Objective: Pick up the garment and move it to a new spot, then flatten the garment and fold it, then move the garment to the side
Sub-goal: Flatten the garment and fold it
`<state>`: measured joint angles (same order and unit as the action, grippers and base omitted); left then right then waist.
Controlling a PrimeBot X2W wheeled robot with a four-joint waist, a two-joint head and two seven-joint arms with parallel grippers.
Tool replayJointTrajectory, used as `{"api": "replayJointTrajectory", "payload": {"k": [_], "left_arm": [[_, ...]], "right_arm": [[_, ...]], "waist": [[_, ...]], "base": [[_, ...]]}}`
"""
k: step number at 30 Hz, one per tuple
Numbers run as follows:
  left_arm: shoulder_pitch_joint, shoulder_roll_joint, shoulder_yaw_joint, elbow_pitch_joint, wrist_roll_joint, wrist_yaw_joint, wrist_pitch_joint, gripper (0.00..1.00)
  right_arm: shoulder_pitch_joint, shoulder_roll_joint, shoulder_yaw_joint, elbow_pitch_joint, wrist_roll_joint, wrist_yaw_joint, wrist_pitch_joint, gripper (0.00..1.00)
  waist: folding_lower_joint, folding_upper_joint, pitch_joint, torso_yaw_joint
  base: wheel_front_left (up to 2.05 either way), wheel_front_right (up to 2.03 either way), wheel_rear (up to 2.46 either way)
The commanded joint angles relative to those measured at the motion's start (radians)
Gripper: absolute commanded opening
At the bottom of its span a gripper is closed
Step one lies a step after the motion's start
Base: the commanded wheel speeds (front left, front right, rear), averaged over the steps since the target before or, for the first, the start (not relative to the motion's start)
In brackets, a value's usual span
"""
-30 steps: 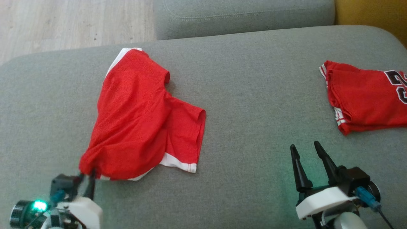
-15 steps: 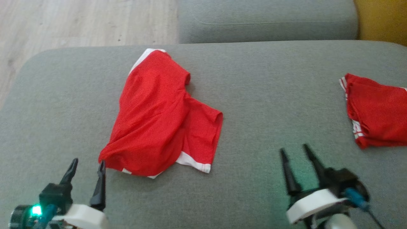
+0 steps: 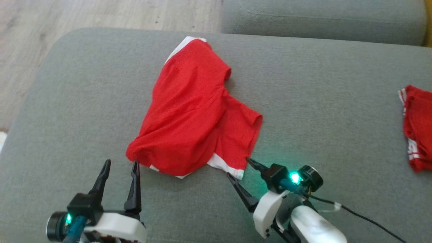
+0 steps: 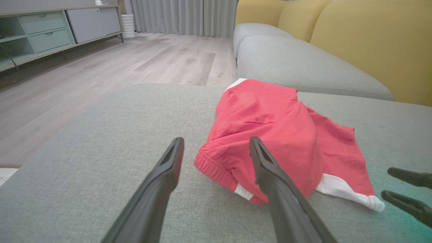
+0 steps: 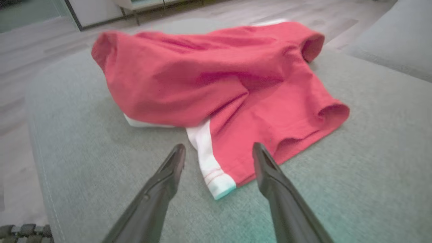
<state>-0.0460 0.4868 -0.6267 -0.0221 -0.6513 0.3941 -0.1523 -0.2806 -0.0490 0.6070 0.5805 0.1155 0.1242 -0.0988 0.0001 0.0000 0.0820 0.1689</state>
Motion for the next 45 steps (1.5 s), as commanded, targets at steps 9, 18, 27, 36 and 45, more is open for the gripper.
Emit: {"api": "replayJointTrajectory", "payload": {"k": [9, 18, 27, 36, 45], "left_arm": [[-0.073, -0.002, 0.038, 0.01, -0.006, -0.012, -0.034, 1.0], [-0.059, -0.001, 0.055, 0.021, -0.022, -0.006, -0.047, 1.0], [-0.042, -0.007, 0.061, 0.031, -0.044, -0.016, -0.059, 1.0], [-0.04, -0.024, 0.047, 0.047, -0.056, -0.039, -0.064, 1.0], [-0.032, -0.063, 0.017, 0.081, -0.074, -0.074, -0.071, 1.0]], "right_arm": [[-0.124, -0.001, 0.076, 0.155, -0.03, 0.007, 0.012, 0.66], [-0.155, -0.001, -0.013, 0.204, -0.016, 0.007, -0.045, 0.0], [-0.11, -0.005, -0.322, 0.207, -0.132, 0.007, -0.11, 0.0], [-0.008, -0.012, -0.546, 0.086, -0.252, 0.007, -0.114, 0.0], [0.095, -0.004, -0.636, 0.002, -0.301, 0.007, -0.108, 1.0]], "waist": [[-0.0001, 0.0, 0.027, 0.051], [-0.0001, 0.0, 0.022, 0.021], [-0.0001, 0.0, 0.02, -0.034], [-0.0001, 0.0, 0.014, -0.056], [-0.0001, 0.0, -0.009, -0.064]], "base": [[0.0, 0.0, 0.0], [0.0, 0.0, 0.0], [0.0, 0.0, 0.0], [0.0, 0.0, 0.0], [0.0, 0.0, 0.0]]}}
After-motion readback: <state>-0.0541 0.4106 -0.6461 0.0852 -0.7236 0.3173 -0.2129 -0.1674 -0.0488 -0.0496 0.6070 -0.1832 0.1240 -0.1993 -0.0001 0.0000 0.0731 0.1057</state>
